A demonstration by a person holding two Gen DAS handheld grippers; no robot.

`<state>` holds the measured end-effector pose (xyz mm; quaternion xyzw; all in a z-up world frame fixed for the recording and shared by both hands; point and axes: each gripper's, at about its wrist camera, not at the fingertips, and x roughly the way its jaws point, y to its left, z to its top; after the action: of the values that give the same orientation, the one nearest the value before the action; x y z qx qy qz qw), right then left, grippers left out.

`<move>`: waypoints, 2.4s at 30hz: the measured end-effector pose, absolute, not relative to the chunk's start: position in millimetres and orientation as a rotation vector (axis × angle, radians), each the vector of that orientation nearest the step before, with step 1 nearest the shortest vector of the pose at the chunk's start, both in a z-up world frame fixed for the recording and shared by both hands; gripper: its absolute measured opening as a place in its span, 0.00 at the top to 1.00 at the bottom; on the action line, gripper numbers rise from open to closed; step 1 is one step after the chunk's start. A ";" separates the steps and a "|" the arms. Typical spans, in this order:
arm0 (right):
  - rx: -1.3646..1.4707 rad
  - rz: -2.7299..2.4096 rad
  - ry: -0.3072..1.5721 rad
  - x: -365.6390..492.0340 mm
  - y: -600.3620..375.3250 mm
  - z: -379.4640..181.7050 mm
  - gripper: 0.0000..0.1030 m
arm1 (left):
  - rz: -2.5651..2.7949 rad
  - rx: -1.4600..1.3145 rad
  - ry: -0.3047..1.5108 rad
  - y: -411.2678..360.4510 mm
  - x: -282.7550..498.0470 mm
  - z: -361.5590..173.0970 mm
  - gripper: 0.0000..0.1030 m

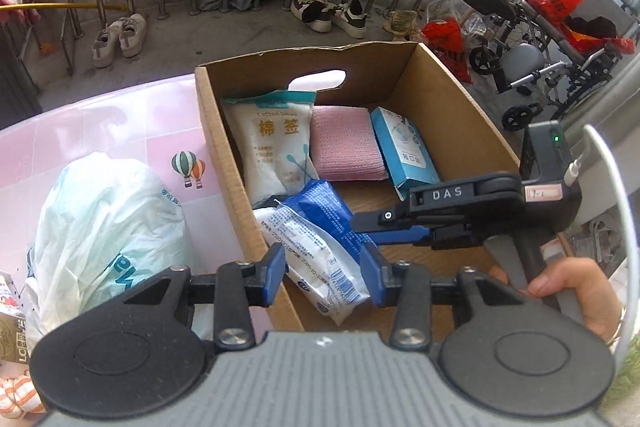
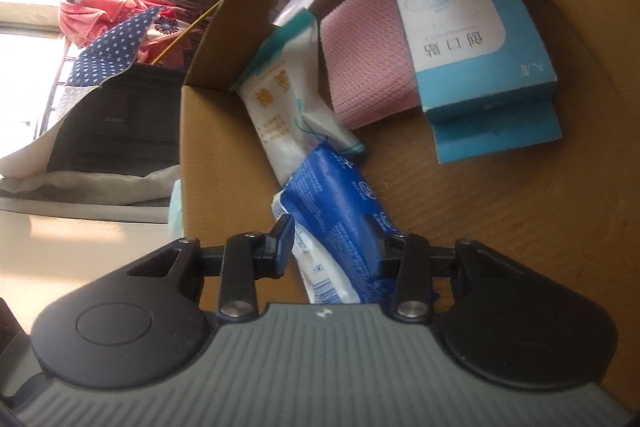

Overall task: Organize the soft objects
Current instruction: 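Carry the wet-wipe pack into the cardboard box and release it, then move the right gripper back to the pile and grasp the pink plush pig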

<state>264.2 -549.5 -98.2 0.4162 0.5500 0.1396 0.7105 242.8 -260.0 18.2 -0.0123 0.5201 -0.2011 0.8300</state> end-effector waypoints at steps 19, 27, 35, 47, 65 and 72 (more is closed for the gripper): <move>0.723 0.267 1.237 260.1 -501.7 -89.6 0.65 | -0.233 -0.143 0.958 -90.0 190.1 49.1 0.33; 0.717 0.235 1.080 233.9 -517.4 -32.3 0.56 | -0.061 -0.164 0.828 14.0 125.9 68.8 0.23; 0.728 0.406 0.954 211.2 -472.0 25.3 0.51 | 0.160 -0.157 0.744 90.8 57.8 73.0 0.21; 0.711 0.782 1.078 226.3 -289.1 26.0 0.49 | 0.334 -0.102 0.702 115.3 17.0 26.5 0.23; 0.464 1.071 1.187 290.8 -56.6 4.8 0.28 | 0.227 -0.214 0.742 127.8 94.5 -13.3 0.28; 0.283 1.085 1.241 340.9 16.3 -36.6 0.27 | 0.286 -0.212 0.805 134.9 136.7 -38.5 0.30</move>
<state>340.9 16.3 -36.6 0.1257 0.5506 0.4813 0.6703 136.7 134.9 -38.5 -0.1024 0.3899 0.1385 0.9046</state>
